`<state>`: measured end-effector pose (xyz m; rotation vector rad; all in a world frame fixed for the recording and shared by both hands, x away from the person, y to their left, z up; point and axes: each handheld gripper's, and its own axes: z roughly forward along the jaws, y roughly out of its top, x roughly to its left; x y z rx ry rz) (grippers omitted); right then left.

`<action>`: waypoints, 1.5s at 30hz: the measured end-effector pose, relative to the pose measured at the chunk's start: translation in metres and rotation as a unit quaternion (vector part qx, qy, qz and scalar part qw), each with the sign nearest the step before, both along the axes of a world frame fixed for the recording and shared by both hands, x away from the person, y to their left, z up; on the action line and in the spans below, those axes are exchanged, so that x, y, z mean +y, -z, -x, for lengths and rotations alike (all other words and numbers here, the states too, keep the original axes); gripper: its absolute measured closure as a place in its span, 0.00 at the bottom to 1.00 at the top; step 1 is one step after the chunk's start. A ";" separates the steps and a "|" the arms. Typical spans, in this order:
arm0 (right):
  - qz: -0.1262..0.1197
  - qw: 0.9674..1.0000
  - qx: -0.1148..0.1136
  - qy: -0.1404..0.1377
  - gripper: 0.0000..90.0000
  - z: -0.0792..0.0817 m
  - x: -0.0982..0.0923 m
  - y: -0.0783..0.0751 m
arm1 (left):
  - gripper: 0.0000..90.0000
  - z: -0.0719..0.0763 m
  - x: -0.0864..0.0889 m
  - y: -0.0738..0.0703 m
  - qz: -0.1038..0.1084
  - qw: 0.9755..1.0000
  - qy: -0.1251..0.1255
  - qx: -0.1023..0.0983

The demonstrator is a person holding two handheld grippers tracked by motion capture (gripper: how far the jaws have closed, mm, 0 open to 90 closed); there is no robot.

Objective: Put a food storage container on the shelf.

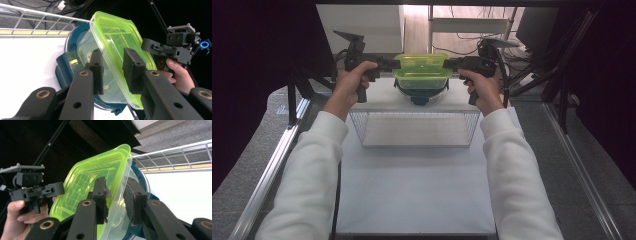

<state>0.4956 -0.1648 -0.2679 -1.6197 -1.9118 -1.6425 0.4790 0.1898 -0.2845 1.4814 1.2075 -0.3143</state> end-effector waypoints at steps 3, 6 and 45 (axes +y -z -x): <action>-0.011 1.000 0.005 0.002 0.78 -0.001 -0.001 0.002 | 0.78 0.000 0.000 0.000 -0.001 1.000 -0.001 -0.001; -0.016 1.000 0.007 0.006 0.75 0.000 0.000 0.003 | 0.77 0.000 -0.001 0.000 -0.008 1.000 -0.001 -0.007; 0.149 0.970 -0.169 -0.093 0.27 0.186 -0.074 0.104 | 0.23 0.229 0.009 0.119 -0.234 0.955 -0.027 -0.180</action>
